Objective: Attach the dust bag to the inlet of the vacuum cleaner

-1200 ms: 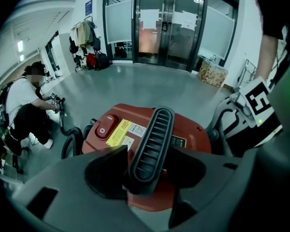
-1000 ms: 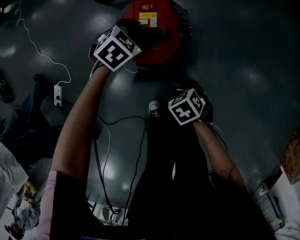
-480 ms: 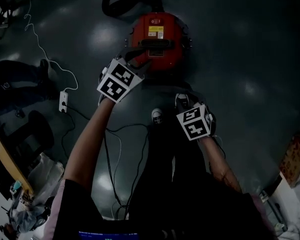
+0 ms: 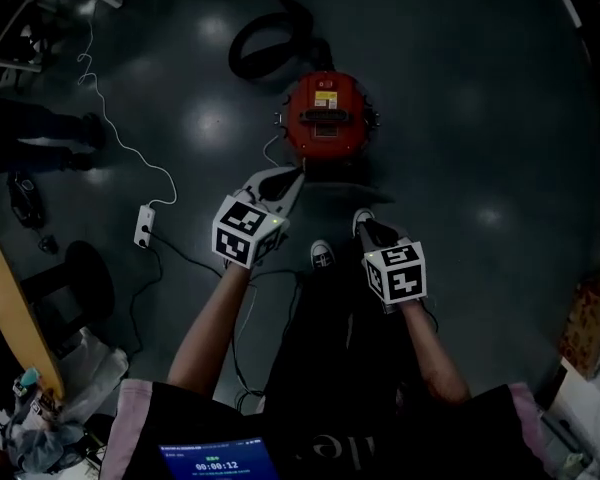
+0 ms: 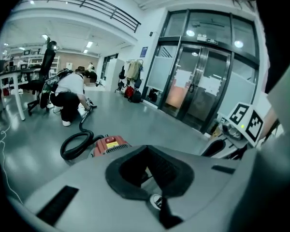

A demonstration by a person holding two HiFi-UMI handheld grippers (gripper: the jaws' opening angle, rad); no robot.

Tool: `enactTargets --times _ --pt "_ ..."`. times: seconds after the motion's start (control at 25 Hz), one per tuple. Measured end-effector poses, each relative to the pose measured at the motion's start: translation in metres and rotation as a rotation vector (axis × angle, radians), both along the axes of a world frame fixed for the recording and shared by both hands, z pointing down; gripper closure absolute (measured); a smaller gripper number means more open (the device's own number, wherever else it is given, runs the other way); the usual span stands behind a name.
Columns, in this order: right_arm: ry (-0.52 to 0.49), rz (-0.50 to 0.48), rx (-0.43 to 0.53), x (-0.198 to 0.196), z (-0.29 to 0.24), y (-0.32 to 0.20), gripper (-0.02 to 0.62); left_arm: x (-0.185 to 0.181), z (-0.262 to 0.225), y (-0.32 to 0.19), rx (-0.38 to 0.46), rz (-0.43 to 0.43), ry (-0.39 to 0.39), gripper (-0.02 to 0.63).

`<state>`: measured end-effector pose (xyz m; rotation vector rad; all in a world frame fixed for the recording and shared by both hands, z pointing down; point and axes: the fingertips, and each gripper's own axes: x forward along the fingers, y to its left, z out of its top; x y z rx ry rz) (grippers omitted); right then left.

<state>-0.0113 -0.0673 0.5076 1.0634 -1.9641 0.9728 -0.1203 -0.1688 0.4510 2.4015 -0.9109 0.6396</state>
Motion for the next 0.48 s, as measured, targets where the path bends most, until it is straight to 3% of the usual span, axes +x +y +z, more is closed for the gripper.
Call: enactTargets --times 0.16,0.28,0.48 --pt "0.007 0.012 0.013 -0.002 -0.046 0.036 0.549 0.004 -0.048 0.059 -0.008 0.027 0.041 0.601" --pt "0.020 0.026 0.075 -0.001 -0.082 0.051 0.555 0.007 -0.077 0.096 0.011 0.036 0.043 0.601" --pt "0.030 0.037 0.158 0.012 -0.139 0.078 0.558 0.016 -0.107 0.159 -0.052 -0.049 0.127 0.601"
